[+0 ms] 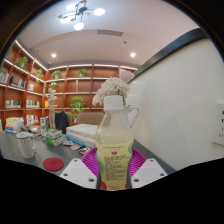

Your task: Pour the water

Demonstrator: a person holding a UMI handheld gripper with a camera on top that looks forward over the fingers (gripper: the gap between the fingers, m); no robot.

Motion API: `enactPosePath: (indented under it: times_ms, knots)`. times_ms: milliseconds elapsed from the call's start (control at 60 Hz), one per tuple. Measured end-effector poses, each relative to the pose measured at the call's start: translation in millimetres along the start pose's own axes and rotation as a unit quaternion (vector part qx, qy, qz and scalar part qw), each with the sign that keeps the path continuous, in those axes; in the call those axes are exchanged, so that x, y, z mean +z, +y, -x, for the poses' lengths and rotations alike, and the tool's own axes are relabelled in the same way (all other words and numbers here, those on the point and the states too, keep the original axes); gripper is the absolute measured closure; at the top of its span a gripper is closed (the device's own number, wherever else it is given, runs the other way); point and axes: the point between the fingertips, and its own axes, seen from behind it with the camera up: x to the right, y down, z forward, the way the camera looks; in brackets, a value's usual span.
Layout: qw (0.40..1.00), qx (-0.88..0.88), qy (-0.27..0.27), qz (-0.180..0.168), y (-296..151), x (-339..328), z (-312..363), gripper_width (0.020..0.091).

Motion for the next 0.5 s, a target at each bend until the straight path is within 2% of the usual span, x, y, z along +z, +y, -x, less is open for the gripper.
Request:
enactPosePath:
  times_ms: [150, 183, 283, 500]
  knots:
    - [1.000, -0.015, 0.000, 0.000, -6.6, 24.9, -0.9, 0.0767]
    - [1.000, -0.017, 0.005, 0.003, -4.5, 2.1, 2.1, 0.0768]
    - [0.999, -0.047, 0.008, 0.014, -2.3, -9.1, 14.5, 0.0768]
    - [0.969, -0.243, -0.027, 0.032, -13.8, 2.7, 78.0, 0.0767]
